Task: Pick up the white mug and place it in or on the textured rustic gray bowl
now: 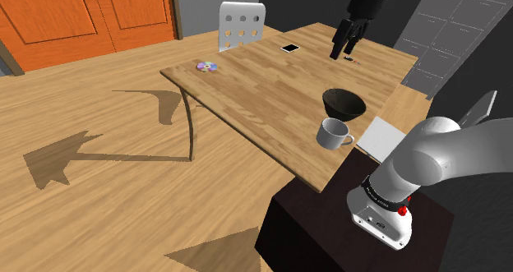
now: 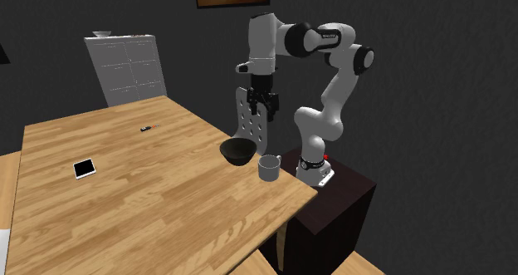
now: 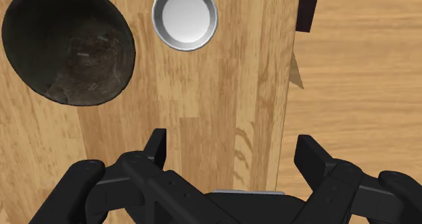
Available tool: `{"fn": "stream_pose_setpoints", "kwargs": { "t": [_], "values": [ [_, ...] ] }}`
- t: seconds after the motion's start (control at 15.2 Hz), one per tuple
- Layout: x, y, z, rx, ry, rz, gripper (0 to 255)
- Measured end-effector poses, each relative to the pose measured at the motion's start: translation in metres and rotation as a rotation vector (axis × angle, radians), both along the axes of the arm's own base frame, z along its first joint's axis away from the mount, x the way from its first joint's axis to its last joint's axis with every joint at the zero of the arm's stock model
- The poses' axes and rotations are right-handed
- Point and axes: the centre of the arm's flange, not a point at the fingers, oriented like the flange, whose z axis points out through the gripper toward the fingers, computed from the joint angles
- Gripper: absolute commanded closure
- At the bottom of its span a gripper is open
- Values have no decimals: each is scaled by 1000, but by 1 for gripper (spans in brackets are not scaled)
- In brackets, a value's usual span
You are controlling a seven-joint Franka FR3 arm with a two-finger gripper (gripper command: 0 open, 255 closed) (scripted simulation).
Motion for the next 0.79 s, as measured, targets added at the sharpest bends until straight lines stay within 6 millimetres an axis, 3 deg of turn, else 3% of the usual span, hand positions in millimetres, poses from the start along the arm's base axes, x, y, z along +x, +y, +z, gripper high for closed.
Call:
{"fn": "stream_pose_setpoints", "kwargs": {
  "t": [0.13, 0.33, 0.79],
  "values": [
    [-2, -3, -5, 0, 1, -3, 0],
    [-7, -12, -33, -1, 9, -21, 0],
    [-30, -44, -119, -5, 31, -67, 0]
  ]
}}
